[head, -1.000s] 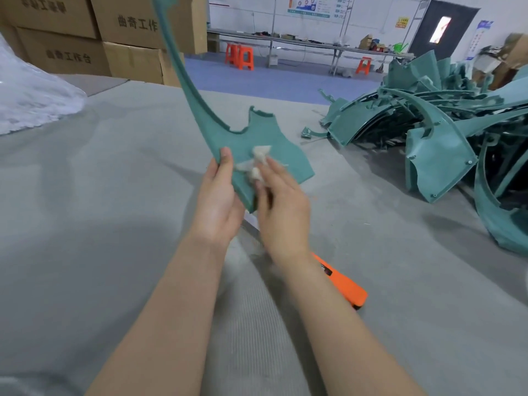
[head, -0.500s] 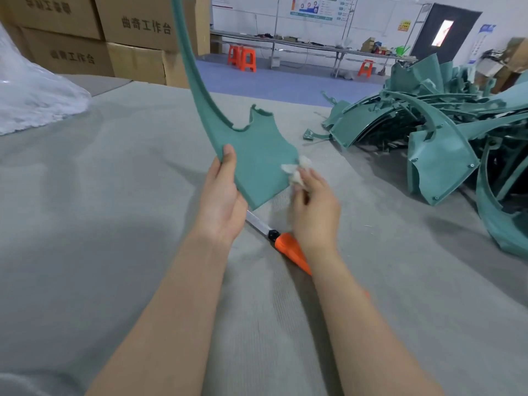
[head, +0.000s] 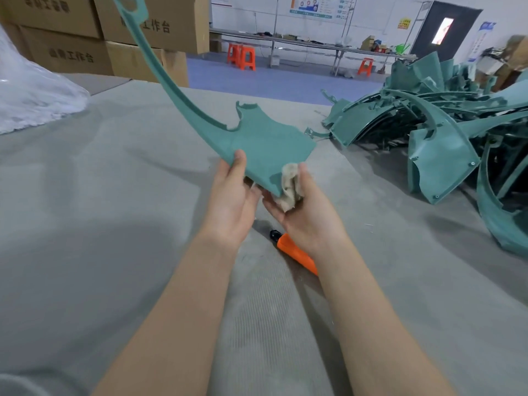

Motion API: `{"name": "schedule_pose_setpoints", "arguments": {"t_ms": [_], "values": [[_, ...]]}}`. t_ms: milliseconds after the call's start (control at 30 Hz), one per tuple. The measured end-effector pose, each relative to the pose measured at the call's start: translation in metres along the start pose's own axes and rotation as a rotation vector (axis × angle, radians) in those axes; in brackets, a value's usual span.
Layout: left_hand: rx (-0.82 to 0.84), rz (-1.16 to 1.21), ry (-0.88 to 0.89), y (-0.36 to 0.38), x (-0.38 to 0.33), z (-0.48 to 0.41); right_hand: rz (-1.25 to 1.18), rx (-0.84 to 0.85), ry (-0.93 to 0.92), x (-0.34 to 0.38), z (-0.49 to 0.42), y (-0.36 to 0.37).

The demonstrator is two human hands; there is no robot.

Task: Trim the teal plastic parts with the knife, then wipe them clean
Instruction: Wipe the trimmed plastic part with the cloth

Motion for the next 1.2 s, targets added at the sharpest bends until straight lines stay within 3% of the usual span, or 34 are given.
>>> {"name": "schedule_pose_setpoints", "arguments": {"t_ms": [167,300,467,600,867,1200], "values": [[0.117,-0.127,-0.083,-0.004,0.006,0.000,0.034,-0.100,-0.176,0.012,0.003,-0.014],[0.090,-0.157,-0.123,-0.013,0.005,-0.001,0.067,-0.203,-0.171,0.022,0.005,-0.026],[0.090,-0.165,-0.151,-0.016,0.007,-0.001,0.199,-0.213,-0.072,0.021,0.004,-0.033],[0.187,-0.295,-0.135,-0.016,0.004,-0.003,0.294,-0.209,-0.154,0.026,0.004,-0.036],[0.385,-0.407,-0.243,-0.014,0.009,0.003,0.137,-0.363,-0.306,0.038,0.008,-0.051],[0.375,-0.374,-0.276,-0.017,0.010,0.003,0.071,-0.455,-0.337,0.038,0.005,-0.057]]}}
Point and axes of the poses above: each hand's wrist, its own z-axis away from the middle knuckle, its own y-axis out of the palm, x = y × z, the point moved 5 cm from there along -z, towards the middle knuckle, and after that the axes turned 12 degrees about y, right-handed, at the moved point
